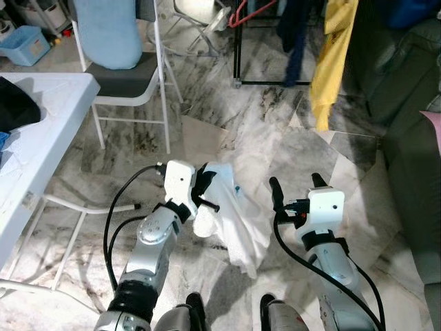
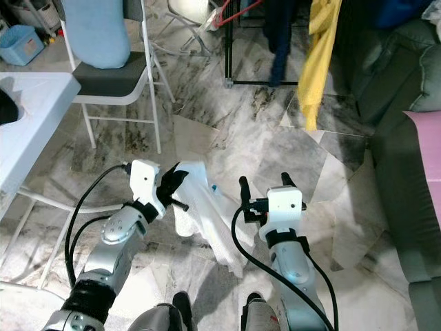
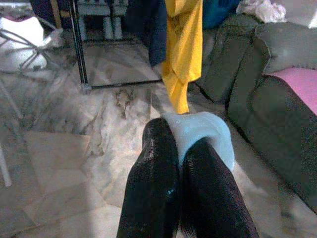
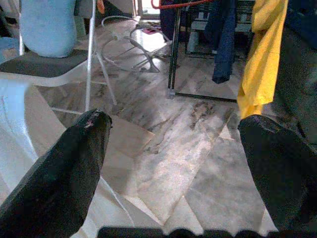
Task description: Hang hanger
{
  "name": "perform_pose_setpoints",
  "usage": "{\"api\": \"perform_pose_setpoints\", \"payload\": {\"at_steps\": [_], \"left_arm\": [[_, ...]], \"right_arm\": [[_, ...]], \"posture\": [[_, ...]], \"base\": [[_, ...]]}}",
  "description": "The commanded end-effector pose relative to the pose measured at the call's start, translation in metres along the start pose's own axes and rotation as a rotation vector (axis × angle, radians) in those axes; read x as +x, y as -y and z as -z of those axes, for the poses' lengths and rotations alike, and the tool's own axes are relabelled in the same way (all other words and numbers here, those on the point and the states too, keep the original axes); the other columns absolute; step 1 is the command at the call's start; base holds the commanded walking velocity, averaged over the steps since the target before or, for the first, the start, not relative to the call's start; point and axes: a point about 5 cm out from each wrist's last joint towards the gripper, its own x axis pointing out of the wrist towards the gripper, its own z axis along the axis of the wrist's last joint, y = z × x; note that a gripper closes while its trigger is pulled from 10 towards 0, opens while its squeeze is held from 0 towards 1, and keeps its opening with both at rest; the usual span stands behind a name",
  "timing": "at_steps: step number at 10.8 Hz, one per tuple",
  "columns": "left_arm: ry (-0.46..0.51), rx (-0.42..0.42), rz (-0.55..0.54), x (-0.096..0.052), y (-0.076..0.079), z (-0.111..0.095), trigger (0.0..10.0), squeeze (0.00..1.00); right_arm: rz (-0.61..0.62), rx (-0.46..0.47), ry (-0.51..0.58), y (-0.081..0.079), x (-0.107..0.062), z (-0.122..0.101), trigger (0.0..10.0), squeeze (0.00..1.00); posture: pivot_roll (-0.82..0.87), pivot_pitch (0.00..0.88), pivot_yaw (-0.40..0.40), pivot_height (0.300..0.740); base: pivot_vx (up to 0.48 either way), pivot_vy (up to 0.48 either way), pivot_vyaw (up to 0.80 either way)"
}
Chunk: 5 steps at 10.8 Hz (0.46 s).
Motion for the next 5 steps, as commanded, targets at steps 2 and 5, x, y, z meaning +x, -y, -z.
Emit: {"api": "perform_pose_setpoints", "payload": {"at_steps": [2, 5], "left_arm": [[0.014, -0.003, -0.044, -0.005, -0.008, 0.004, 10.0, 0.0], [0.057, -0.016, -0.146, -0.004, -0.019, 0.0, 10.0, 0.0]], "right_arm": [[0.009, -0.022, -0.034, 0.0, -0.004, 0.005, 10.0, 0.0], [0.019, -0.039, -0.026, 0.017, 0.003, 0.002, 10.0, 0.0]], "posture": [[-0.19, 0.205, 0.093, 0.74], [-0.17, 0.108, 0.038, 0.74]], "base": [[0.0, 0.0, 0.0], [0.0, 0.0, 0.0]]}}
